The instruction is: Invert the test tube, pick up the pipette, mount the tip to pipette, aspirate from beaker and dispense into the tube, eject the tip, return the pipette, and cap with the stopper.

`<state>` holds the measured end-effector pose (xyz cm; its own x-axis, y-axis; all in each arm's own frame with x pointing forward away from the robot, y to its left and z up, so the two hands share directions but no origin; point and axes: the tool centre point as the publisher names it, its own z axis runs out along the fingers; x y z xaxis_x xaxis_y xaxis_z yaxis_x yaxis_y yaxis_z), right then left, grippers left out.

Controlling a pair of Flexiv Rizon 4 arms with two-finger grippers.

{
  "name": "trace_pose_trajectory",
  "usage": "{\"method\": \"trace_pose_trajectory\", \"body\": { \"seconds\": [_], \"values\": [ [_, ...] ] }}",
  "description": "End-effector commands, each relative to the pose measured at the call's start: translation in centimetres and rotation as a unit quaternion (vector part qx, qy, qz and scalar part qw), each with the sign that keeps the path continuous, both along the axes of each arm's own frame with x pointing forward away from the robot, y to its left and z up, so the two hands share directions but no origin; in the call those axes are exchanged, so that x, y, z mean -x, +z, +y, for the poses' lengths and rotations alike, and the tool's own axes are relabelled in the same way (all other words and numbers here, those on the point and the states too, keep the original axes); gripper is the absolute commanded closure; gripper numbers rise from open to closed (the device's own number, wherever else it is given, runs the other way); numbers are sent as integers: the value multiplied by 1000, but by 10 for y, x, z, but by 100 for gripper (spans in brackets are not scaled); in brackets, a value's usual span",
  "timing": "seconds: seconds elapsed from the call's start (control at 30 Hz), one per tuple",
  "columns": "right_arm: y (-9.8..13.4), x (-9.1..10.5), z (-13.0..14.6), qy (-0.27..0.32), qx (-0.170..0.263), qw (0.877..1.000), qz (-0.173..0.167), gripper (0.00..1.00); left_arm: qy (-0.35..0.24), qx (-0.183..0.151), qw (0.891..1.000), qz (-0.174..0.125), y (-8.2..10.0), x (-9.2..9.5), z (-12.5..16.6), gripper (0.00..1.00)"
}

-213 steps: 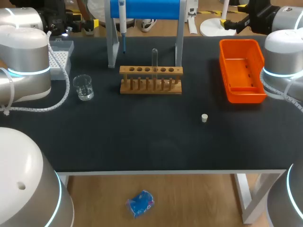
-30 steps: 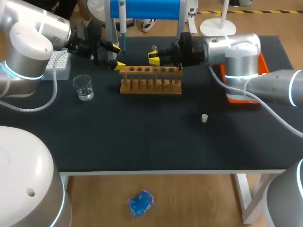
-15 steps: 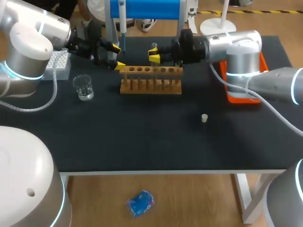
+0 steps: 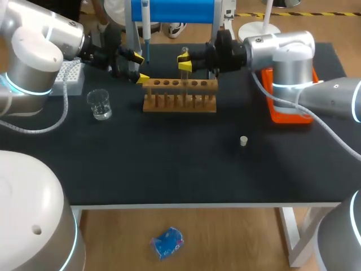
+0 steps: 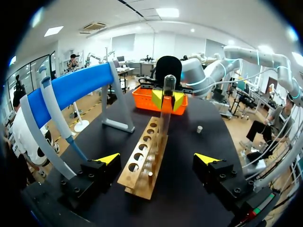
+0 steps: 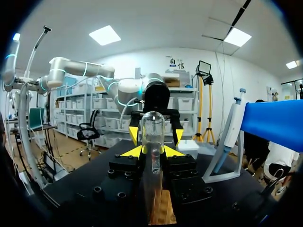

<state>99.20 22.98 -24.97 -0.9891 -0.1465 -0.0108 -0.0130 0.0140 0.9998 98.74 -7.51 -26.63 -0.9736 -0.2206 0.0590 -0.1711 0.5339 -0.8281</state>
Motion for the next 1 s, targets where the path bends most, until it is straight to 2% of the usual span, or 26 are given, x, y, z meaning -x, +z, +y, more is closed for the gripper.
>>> {"method": "trace_pose_trajectory", "body": {
  "seconds": [0.03, 0.53, 1.0],
  "values": [
    [6, 4, -3, -3, 3, 1000, -3, 100, 0, -1, 1000, 1, 0, -1, 0, 0],
    [27, 7, -4, -1, -2, 1000, -13, 100, 0, -1, 1000, 1, 0, -1, 0, 0],
    [65, 11, -10, -1, -6, 1000, -26, 100, 0, -1, 1000, 1, 0, -1, 0, 0]
  ]
}}
